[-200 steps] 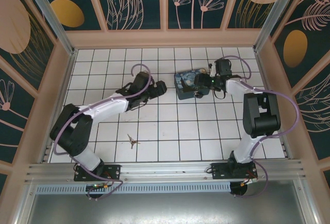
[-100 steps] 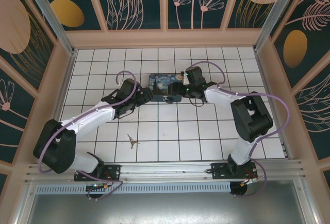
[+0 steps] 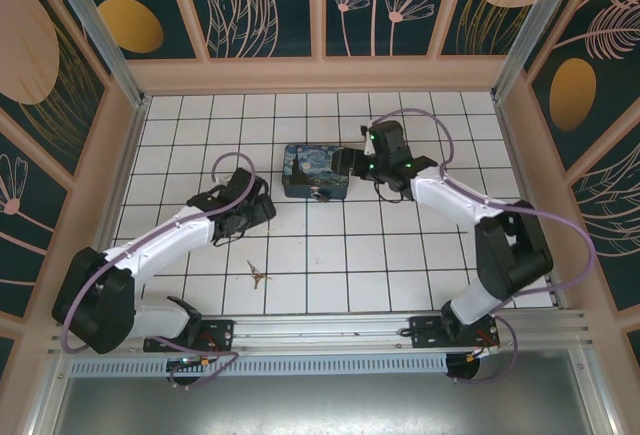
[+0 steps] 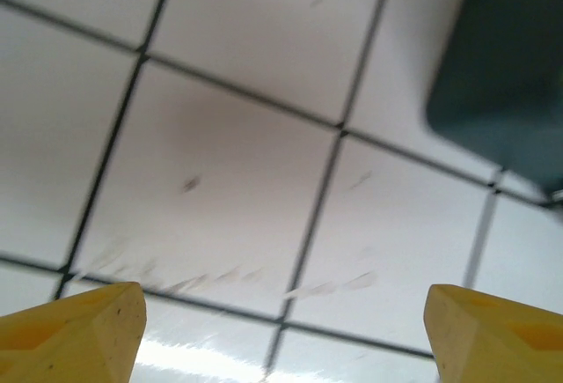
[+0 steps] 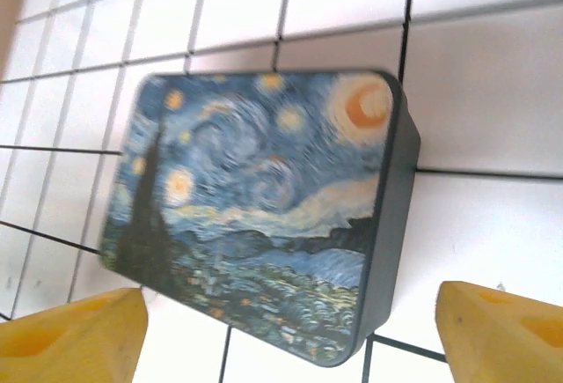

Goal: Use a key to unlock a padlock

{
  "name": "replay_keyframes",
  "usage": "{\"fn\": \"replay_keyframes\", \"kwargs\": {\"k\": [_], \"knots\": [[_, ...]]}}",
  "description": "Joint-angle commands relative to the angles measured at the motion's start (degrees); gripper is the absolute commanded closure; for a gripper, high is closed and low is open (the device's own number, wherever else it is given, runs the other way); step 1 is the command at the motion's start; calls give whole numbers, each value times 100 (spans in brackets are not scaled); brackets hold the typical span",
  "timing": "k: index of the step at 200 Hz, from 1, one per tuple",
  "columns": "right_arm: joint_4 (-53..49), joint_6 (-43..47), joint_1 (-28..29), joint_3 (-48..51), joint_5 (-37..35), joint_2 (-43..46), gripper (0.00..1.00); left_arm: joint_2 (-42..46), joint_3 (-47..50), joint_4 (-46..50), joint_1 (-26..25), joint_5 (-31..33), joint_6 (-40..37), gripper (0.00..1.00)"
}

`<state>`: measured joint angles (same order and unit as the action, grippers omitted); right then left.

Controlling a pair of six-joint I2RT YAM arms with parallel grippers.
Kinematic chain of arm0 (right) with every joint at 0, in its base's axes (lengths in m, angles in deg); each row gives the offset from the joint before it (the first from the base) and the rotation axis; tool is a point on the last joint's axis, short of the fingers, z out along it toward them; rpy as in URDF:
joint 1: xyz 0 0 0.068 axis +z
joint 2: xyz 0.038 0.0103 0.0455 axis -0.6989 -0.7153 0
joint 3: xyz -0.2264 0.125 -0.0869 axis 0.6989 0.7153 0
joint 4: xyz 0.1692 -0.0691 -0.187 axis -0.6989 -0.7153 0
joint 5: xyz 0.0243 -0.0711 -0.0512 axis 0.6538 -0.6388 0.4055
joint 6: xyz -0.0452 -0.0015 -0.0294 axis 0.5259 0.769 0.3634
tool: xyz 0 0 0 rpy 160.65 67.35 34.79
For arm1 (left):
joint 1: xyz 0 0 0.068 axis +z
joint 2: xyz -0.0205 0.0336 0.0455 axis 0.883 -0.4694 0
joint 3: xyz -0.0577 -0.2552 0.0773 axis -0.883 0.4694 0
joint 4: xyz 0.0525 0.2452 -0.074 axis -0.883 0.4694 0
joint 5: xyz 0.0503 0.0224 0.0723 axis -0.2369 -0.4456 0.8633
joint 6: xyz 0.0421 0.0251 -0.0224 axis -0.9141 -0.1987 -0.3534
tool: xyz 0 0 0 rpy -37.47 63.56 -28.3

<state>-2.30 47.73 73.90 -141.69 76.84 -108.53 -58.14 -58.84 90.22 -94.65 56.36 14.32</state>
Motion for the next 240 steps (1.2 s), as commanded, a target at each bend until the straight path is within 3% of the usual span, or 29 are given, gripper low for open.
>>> {"fn": "replay_keyframes", "kwargs": {"k": [1, 32, 78, 116, 143, 240], "knots": [[-173, 31, 13, 295, 15, 253, 23, 388, 246, 911, -136, 171, 391, 20], [184, -171, 144, 609, 361, 385, 43, 653, 662, 901, -340, -71, 895, 25], [495, -401, 670, 1072, 226, 530, 51, 637, 1157, 507, -374, -372, 946, 37], [565, -432, 821, 1296, 209, 716, 52, 528, 1443, 64, -375, -695, 1033, 50], [493, -405, 864, 1287, 122, 752, 53, 385, 1622, -268, -414, -945, 1179, 54], [688, -458, 1006, 1219, 19, 562, 53, 687, 1720, -64, -776, -1065, 1659, 63]]}}
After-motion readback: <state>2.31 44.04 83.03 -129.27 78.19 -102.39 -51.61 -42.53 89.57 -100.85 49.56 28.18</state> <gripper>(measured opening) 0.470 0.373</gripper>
